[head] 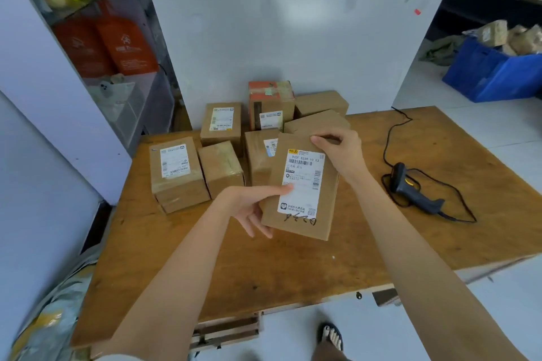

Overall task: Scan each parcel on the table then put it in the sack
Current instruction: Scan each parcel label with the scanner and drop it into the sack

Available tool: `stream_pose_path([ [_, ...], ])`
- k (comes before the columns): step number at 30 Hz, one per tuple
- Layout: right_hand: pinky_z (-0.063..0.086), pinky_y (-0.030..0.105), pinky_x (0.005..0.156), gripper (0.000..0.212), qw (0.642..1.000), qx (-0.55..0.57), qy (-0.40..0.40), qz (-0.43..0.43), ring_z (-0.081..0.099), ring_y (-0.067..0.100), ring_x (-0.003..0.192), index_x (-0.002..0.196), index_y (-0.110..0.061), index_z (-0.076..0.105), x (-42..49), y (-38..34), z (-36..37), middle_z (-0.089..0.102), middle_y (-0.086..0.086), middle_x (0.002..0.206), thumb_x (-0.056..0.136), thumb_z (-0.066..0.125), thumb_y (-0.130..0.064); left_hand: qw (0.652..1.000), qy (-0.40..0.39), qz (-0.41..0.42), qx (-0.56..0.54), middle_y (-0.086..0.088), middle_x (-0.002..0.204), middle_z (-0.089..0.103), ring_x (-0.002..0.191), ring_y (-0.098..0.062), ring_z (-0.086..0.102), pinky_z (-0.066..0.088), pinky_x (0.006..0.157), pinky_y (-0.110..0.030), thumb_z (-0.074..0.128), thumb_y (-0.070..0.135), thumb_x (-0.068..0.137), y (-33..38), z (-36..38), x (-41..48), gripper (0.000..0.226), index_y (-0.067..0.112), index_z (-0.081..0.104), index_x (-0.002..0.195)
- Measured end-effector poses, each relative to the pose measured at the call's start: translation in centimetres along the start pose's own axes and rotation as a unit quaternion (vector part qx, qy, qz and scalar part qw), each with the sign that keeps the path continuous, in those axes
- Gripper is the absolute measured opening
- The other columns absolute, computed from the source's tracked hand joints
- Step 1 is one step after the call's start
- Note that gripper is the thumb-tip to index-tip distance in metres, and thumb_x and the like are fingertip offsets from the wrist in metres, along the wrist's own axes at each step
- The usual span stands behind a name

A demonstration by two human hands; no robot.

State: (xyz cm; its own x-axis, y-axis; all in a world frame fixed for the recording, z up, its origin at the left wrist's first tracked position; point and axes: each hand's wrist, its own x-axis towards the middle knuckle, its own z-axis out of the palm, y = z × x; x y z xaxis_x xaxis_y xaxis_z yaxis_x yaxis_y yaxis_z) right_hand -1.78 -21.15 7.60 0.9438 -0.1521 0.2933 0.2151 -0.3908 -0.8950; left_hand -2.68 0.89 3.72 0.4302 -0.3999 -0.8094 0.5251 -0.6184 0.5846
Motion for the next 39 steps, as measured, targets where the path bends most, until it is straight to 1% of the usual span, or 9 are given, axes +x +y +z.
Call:
stream_pose_path([
  [6, 0.047, 0.017, 0.081, 0.01, 0.998, 0.021, -0.059, 0.009, 0.064, -0.002, 0.084, 0.086, -0.021, 0.075, 2.7, 4.5, -5.5, 0.072, -0.01, 0.086, 0.08, 0.074, -0.013, 0.995, 0.051, 0.052, -0.067, -0.005, 0.142, 0.052, 0.127, -0.03, 0.052, 0.025, 0.112, -0.063, 0.069, 0.078, 0.055, 2.2, 4.7, 4.6, 0.109, 0.031, 0.033, 0.146],
  [10, 0.049, 0.025, 0.084, 0.009, 0.991, 0.064, -0.114, 0.017, 0.066, 0.009, 0.088, 0.087, -0.015, 0.076, 5.9, 7.3, -9.6, 0.074, -0.001, 0.089, 0.081, 0.073, -0.01, 0.964, 0.06, 0.165, -0.198, -0.001, 0.127, 0.065, 0.116, -0.023, 0.062, 0.051, 0.095, -0.044, 0.082, 0.047, 0.058, 5.9, 7.7, 8.4, 0.099, 0.038, 0.032, 0.143],
  [15, 0.051, 0.021, 0.084, 0.015, 0.981, 0.027, -0.192, 0.019, 0.066, 0.006, 0.097, 0.1, -0.02, 0.075, 8.6, 11.8, -14.9, 0.073, -0.009, 0.099, 0.087, 0.068, -0.02, 0.948, 0.117, 0.171, -0.241, 0.0, 0.117, 0.071, 0.111, -0.022, 0.064, 0.049, 0.099, -0.045, 0.085, 0.03, 0.06, 9.8, 12.1, 13.4, 0.09, 0.032, 0.043, 0.139],
  [18, 0.045, 0.012, 0.086, 0.021, 0.991, 0.033, -0.097, 0.081, 0.059, -0.003, 0.105, 0.111, -0.024, 0.068, 8.6, 16.4, -18.1, 0.067, -0.013, 0.111, 0.094, 0.058, -0.026, 0.93, 0.164, 0.153, -0.291, -0.003, 0.119, 0.068, 0.111, -0.024, 0.064, 0.048, 0.101, -0.048, 0.089, 0.028, 0.054, 10.1, 13.8, 15.8, 0.103, 0.028, 0.037, 0.142],
  [21, 0.044, 0.032, 0.098, 0.03, 0.977, -0.089, -0.031, 0.19, 0.054, 0.022, 0.118, 0.124, -0.013, 0.057, 7.1, 22.6, -20.7, 0.059, 0.005, 0.126, 0.095, 0.053, -0.019, 0.908, 0.199, 0.146, -0.338, -0.004, 0.124, 0.064, 0.114, -0.027, 0.061, 0.044, 0.104, -0.051, 0.092, 0.03, 0.041, 10.2, 14.8, 17.3, 0.124, 0.028, 0.026, 0.146],
  [24, 0.042, 0.043, 0.098, 0.047, 0.929, -0.226, -0.115, 0.27, 0.047, 0.033, 0.122, 0.132, -0.013, 0.048, 4.4, 27.2, -22.1, 0.05, 0.014, 0.133, 0.087, 0.061, -0.021, 0.896, 0.218, 0.14, -0.36, -0.003, 0.127, 0.061, 0.114, -0.026, 0.06, 0.044, 0.103, -0.053, 0.094, 0.03, 0.037, 10.7, 15.5, 18.2, 0.133, 0.032, 0.02, 0.148],
  [28, 0.039, 0.048, 0.096, 0.073, 0.873, -0.356, -0.207, 0.262, 0.036, 0.037, 0.128, 0.14, -0.02, 0.036, 1.6, 29.4, -22.1, 0.045, 0.011, 0.136, 0.077, 0.072, -0.03, 0.896, 0.221, 0.131, -0.361, 0.003, 0.128, 0.059, 0.114, -0.022, 0.059, 0.047, 0.1, -0.054, 0.098, 0.032, 0.034, 11.4, 15.9, 18.9, 0.14, 0.035, 0.017, 0.149],
  [32, 0.038, 0.051, 0.098, 0.061, 0.863, -0.406, -0.18, 0.239, 0.044, 0.033, 0.125, 0.136, -0.02, 0.038, 2.1, 29.1, -21.0, 0.05, 0.008, 0.134, 0.084, 0.069, -0.031, 0.9, 0.228, 0.133, -0.346, 0.007, 0.126, 0.056, 0.116, -0.02, 0.056, 0.045, 0.101, -0.055, 0.099, 0.033, 0.032, 12.1, 16.3, 19.6, 0.143, 0.034, 0.016, 0.149],
  [39, 0.045, 0.034, 0.081, 0.043, 0.962, -0.02, -0.092, 0.257, 0.06, 0.017, 0.096, 0.131, -0.014, 0.049, 2.9, 23.4, -23.1, 0.062, 0.0, 0.107, 0.092, 0.06, -0.029, 0.885, 0.269, 0.145, -0.352, 0.004, 0.138, 0.05, 0.116, -0.02, 0.054, 0.048, 0.094, -0.049, 0.099, 0.035, 0.029, 12.9, 16.3, 20.5, 0.148, 0.035, 0.014, 0.15],
])
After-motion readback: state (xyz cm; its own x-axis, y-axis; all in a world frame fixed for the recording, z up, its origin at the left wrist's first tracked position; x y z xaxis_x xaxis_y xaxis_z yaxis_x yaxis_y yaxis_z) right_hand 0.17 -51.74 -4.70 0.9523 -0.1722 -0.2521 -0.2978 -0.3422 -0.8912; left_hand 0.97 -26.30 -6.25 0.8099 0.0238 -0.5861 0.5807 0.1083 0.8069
